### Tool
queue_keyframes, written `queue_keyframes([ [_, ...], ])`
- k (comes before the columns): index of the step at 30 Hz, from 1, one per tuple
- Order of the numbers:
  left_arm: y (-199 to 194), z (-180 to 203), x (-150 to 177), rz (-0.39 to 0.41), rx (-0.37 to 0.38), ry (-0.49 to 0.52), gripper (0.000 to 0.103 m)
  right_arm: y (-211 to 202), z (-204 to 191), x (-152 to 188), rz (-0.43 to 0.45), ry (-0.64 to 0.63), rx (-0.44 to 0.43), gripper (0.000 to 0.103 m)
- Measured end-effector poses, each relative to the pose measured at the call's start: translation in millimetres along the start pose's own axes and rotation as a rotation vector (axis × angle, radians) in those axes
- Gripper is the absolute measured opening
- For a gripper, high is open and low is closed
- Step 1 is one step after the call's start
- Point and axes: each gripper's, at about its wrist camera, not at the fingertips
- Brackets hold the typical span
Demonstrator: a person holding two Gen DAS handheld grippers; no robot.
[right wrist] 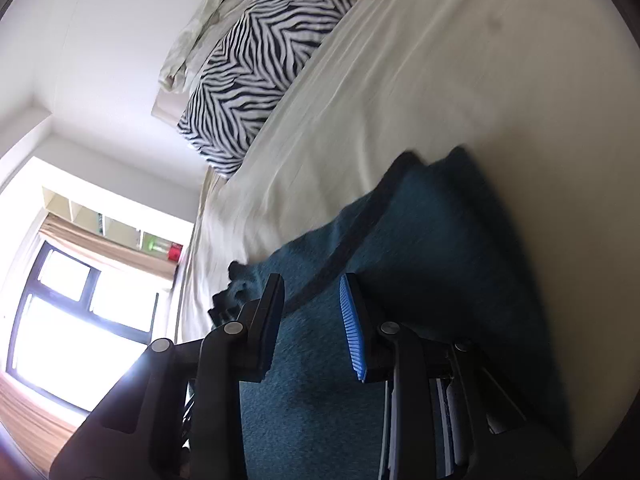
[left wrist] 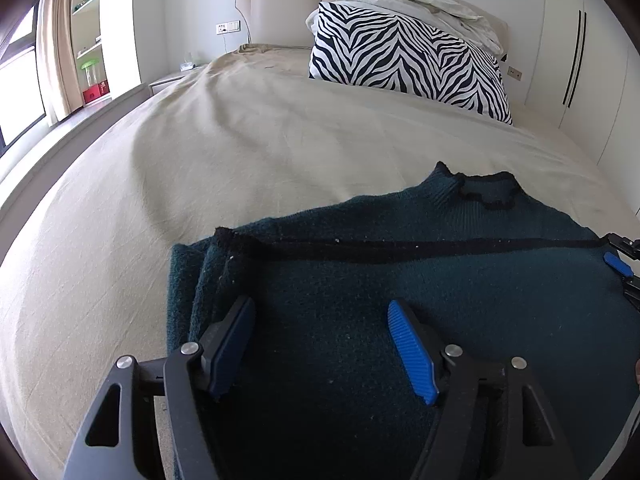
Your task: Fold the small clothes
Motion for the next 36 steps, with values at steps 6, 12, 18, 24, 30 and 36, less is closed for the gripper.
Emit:
queue_keyframes([
  [6, -0.6, 2.3, 2.4, 0.012, -0.013, 0.006, 0.072, -47.9, -5.9, 1.1, 0.062, -0.014, 0.122, 0.033],
  [12, -1.5, 3.5, 3.6, 0.017, -0.022, 0.009, 0.072, -19.9, -89.2, 81.7, -0.224, -0.187, -0.100, 0.033],
  [18, -1.9, 4.1, 4.6, 0.021, -0.023, 0.009, 0.072, 39.6, -101.3, 176.2, -0.533, -0.210, -0.142, 0.032],
  [24, -2.4, 4.7, 4.8, 0.026, -0.026, 0.010, 0.072, 1.2, -55.4, 162.0, -0.413, -0.106, -0.155, 0.028],
  [30, -4.5, 3.9, 2.7, 0.014, -0.022, 0.005, 0.072, -67.7, 0.3, 111.2, -0.168, 0.013, -0.084, 0.027],
  [36, -60.6, 1.5, 18.1, -0.061, 0.148, -0.108, 0.070, -106.5, -13.7, 109.9, -0.137, -0.023, -0.064, 0.034],
])
Point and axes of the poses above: each gripper's, at about its wrist camera, not at the fingertips, and y roughly the way its jaws point, z to its right, x to its underside, and after that the axes turned 9 degrees about -x, right-handed
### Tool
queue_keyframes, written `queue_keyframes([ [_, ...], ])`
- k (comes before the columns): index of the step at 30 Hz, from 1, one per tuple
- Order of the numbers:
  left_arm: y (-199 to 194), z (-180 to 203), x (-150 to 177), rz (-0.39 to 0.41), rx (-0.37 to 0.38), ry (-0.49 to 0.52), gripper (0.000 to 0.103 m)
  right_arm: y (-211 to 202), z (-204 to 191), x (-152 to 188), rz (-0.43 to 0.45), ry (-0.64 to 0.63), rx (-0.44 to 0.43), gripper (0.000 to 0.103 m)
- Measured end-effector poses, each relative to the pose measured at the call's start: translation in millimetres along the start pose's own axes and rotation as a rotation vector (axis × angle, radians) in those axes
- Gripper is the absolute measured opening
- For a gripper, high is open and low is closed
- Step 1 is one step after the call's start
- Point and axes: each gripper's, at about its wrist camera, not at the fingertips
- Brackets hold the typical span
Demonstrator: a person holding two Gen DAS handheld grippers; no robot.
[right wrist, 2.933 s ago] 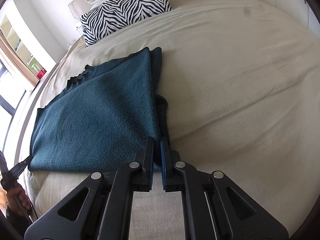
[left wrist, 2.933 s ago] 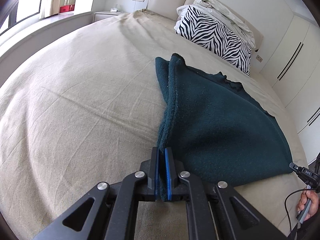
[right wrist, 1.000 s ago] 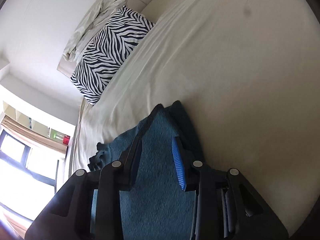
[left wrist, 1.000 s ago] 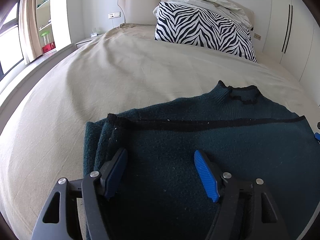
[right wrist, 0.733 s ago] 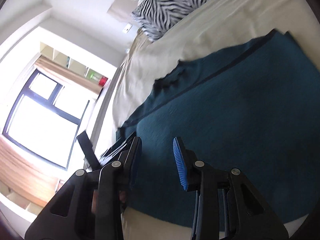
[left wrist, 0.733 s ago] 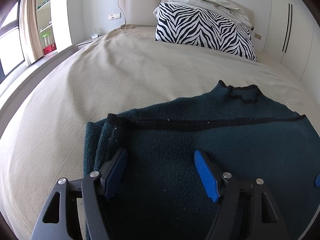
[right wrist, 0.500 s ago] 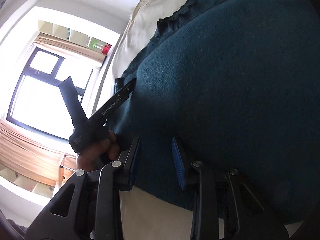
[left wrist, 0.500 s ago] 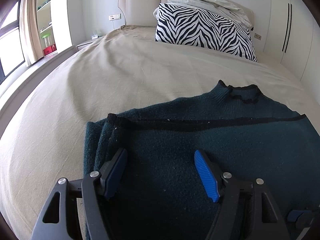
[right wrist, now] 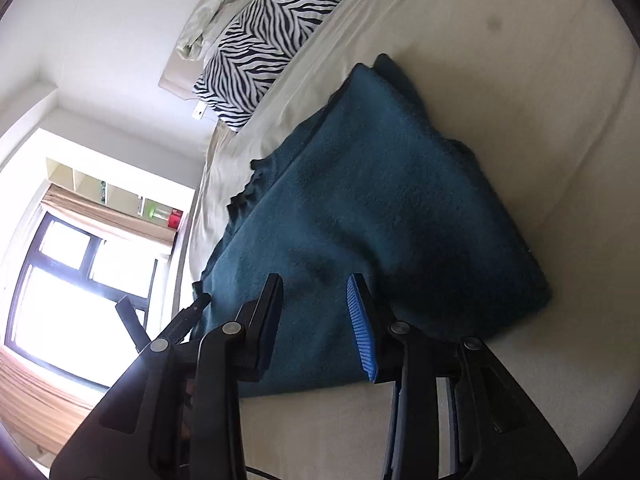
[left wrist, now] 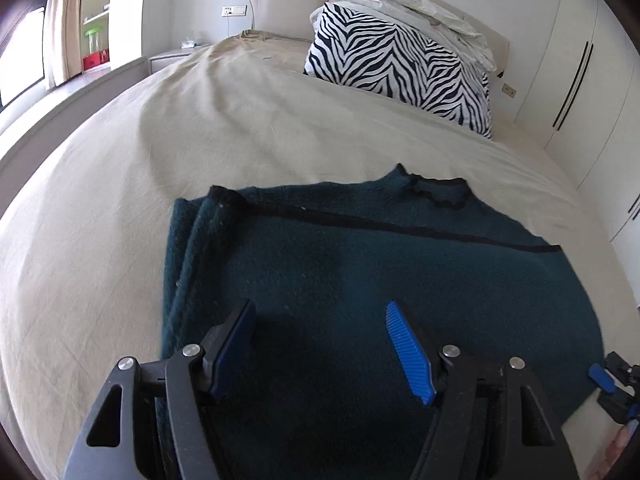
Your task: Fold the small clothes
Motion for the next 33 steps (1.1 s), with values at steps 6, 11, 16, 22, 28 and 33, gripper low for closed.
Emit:
queue_keyframes([
  [6, -2.7, 17.8, 41.8, -0.027, 0.027, 0.064, 0.069, 69.4, -56.2, 27.9, -0.234, -0.101, -0.130, 0.049],
  [11, -16.2, -3.5, 49.2, -0.007, 0.058, 0.062, 0.066, 103.1, -32.2, 36.9, -0.309, -0.038, -0.098, 0.044],
  [16, -37.6, -48.3, 66.5, -0.007, 0.046, -0.021, 0.058, 58.1, -8.4, 30.2, -0.209, 0.007, -0.081, 0.044],
  [22, -80.6, -114.7, 70.7, 0.071, 0.033, -0.216, 0.073, 3.5, -13.2, 25.3, -0.140, -0.012, -0.027, 0.049],
  [28, -33.9, -140.8, 59.0, -0.115, 0.292, -0.362, 0.072, 24.2, -55.3, 28.2, -0.214, -0.053, -0.121, 0.049],
  [33, -14.1, -138.5, 56.3, -0.175, 0.338, -0.400, 0.071, 58.4, -80.2, 35.3, -0.281, -0.040, -0.171, 0.049],
])
Point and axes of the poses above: each gripper's, at about its wrist camera, not at the fingertips, and y roughly the way its jaws point, z to its right, x to its underside, and after that the axes turned 9 degrees about -x, right-handed
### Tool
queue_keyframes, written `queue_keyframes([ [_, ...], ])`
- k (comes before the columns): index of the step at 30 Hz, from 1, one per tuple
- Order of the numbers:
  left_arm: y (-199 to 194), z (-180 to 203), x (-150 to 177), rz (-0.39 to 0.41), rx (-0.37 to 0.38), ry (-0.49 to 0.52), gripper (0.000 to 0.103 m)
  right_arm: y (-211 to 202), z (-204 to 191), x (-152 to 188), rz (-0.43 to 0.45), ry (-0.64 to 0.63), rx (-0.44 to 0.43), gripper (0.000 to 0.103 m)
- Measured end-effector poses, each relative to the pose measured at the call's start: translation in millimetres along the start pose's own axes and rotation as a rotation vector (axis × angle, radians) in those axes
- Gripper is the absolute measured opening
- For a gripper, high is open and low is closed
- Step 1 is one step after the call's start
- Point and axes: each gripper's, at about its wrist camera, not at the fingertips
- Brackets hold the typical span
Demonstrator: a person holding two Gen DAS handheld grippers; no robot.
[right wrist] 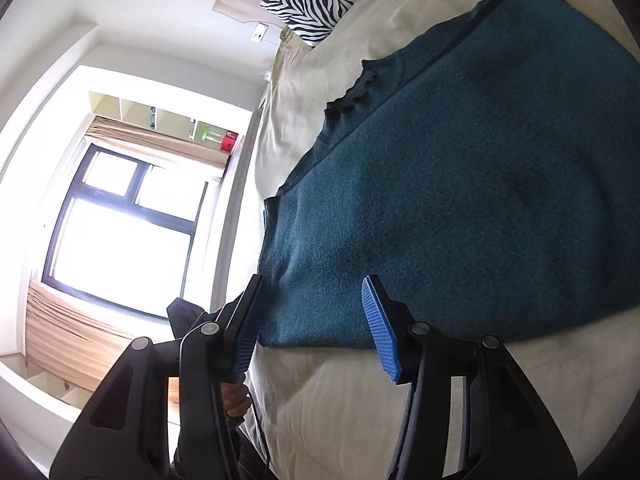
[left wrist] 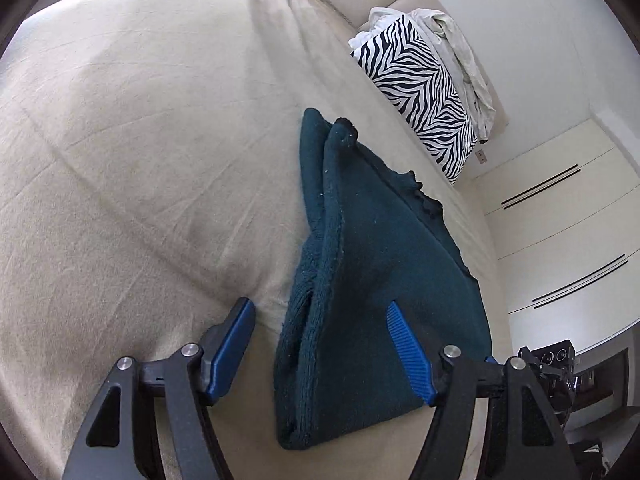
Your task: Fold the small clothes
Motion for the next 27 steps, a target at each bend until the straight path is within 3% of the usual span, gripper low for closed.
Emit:
queue_keyframes([
  [5, 20.2, 13.3, 3.2, -0.110, 0.040, 0.023, 0.071, 31.0, -8.4, -5.8, -0.056, 0.010, -0.034, 0.049],
  [8, 22.1, 15.4, 4.9, -0.113, 0.047, 0.020, 0.069, 47.1, -11.2, -9.4, -0.079, 0.024, -0.055, 0.049],
  [10, 23.6, 4.6, 3.4, -0.132, 0.107, -0.048, 0.056, 58.4, -13.4, -11.8, -0.101, 0.035, -0.064, 0.049],
  [12, 29.8, -6.4, 3.9, -0.157, 0.135, -0.101, 0.028, 75.9, -15.9, -17.3, -0.128, 0.036, -0.059, 0.049],
  [14, 32.3, -12.0, 5.5, -0.160, 0.137, -0.103, 0.021, 95.4, -20.7, -23.2, -0.158, 0.027, -0.056, 0.049],
  [21, 33.1, -24.8, 2.2, -0.154, 0.208, -0.181, 0.021, 163.6, -30.8, -34.0, -0.271, 0.028, -0.049, 0.049],
  [25, 29.2, -24.2, 2.5, -0.126, 0.209, -0.180, 0.014, 195.4, -24.8, -31.9, -0.345, 0.001, 0.070, 0.051],
  [27, 28.9, -22.1, 1.6, -0.118, 0.203, -0.175, 0.013, 201.7, -17.3, -30.6, -0.343, 0.015, 0.058, 0.050],
])
Point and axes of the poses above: each gripper's, at about its wrist camera, not at the fingertips, and y roughly the way its jaws point, z to its right, x to its underside, and after that the axes turned 9 degrees about -x, right-handed
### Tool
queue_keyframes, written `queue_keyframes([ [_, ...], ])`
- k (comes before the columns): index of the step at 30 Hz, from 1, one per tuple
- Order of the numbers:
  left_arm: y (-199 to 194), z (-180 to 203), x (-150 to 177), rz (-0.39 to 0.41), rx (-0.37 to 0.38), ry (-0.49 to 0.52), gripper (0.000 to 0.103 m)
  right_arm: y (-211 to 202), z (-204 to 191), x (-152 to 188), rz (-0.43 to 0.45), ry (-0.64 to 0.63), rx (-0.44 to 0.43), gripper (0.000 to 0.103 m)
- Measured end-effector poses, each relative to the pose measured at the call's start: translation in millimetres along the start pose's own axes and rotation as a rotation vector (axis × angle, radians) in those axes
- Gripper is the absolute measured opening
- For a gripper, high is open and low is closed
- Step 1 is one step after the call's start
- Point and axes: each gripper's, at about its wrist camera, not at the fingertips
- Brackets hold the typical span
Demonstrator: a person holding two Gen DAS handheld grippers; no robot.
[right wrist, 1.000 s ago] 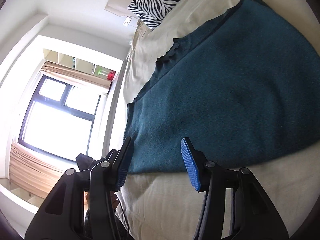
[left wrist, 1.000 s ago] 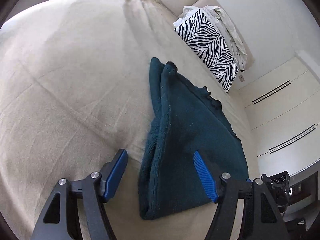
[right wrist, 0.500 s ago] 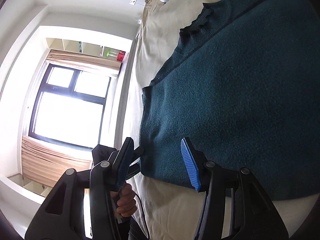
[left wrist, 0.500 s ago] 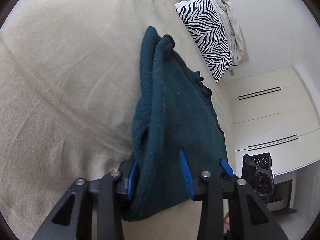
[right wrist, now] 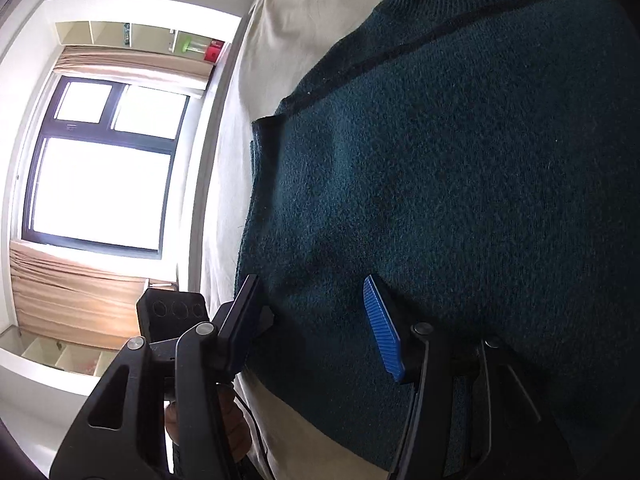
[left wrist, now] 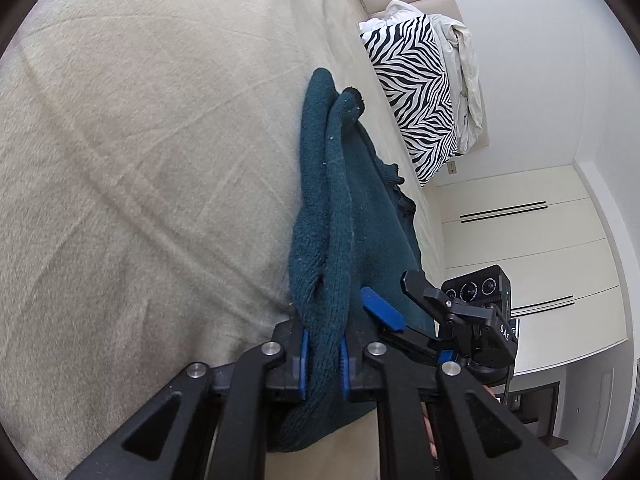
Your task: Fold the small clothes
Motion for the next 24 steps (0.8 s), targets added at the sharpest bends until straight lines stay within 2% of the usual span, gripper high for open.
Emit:
queue_keyframes([
  [6, -9.6, 30.7, 0.1, 0.035, -0.014, 0.048, 0.012, 7.1, -3.2, 3.2, 0.017, -0.052, 0.029, 0.050],
  [10, -18.5, 74.3, 3.0, 0.059, -0.020, 0.129, 0.012, -20.6, 4.8, -2.5, 0.038, 0.052, -0.086, 0.051],
  [13, -11.4, 115.4, 10.1, 0.057, -0.027, 0.205, 0.012, -64.8, 16.4, -6.5, 0.113, 0.079, -0.155, 0.061],
  [16, 12.5, 161.5, 22.8, 0.034, -0.031, 0.291, 0.012, -105.6, 36.6, -10.1, 0.154, 0.129, -0.244, 0.066],
  [18, 36.4, 189.6, 33.9, 0.011, -0.034, 0.344, 0.012, -130.1, 49.0, -11.9, 0.170, 0.144, -0.269, 0.070],
  [21, 77.9, 229.2, 53.6, -0.032, -0.046, 0.435, 0.012, -163.6, 71.1, -13.3, 0.206, 0.181, -0.319, 0.070],
  [24, 120.6, 258.4, 75.8, -0.070, -0.051, 0.519, 0.013, -195.2, 93.7, -15.9, 0.259, 0.210, -0.330, 0.070],
])
Point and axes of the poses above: each gripper's, at about its wrist camera, not at the fingertips, and y roughly the way its jaws point, z to its right, x to its underside, and after that the axes turned 9 degrees about -x, right-handed
